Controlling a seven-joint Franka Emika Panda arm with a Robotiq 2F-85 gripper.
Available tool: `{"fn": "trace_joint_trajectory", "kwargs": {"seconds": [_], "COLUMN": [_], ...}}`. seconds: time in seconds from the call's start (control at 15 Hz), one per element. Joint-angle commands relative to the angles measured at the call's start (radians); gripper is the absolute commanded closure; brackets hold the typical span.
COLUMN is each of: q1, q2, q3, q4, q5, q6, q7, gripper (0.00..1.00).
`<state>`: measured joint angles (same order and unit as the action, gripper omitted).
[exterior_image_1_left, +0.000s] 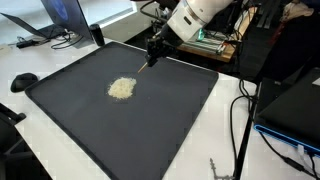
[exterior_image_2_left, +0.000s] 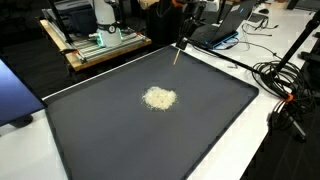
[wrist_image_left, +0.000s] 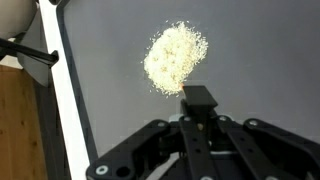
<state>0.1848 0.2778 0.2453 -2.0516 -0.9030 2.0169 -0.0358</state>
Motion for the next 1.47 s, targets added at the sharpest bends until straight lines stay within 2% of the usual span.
{"fn": "trace_joint_trajectory", "kwargs": {"seconds": [0.0,0.6,0.93,1.4], "q1": [-0.048,-0.170,-0.237,-0.309], "q2": [-0.040,-0.028,0.023,0.149], "q3": [-0.027,-0.123,-0.166,-0.181], "q4": [0.034,0.157,0.211,0.286], "q5": [0.167,0.522,0.664,0.816], "q6": [0.018,0.006,0.088,0.175], "q7": [-0.179,-0.571,-0.681,-0.780], "gripper": [0.97,0.97,0.97,0.97]}}
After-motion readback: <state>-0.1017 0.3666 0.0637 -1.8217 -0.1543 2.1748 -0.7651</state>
